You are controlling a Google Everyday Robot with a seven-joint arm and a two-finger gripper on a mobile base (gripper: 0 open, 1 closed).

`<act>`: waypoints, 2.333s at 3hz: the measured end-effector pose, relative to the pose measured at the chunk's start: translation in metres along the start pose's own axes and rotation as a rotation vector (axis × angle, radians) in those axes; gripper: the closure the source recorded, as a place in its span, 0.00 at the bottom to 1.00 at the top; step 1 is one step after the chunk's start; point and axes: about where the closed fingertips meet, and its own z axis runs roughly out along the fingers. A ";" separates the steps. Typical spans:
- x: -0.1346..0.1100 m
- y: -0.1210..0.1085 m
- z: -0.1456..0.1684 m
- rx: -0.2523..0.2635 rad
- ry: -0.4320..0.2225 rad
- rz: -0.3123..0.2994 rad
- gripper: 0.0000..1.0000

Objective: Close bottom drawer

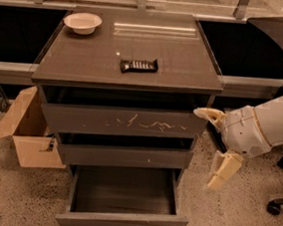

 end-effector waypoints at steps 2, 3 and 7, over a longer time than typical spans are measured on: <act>0.002 0.000 0.004 -0.010 -0.008 0.005 0.00; 0.026 0.008 0.052 -0.099 -0.012 0.013 0.00; 0.086 0.047 0.222 -0.353 -0.061 -0.018 0.00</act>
Offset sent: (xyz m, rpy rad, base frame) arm 0.0027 0.0005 -0.0164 0.0274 0.0346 0.0046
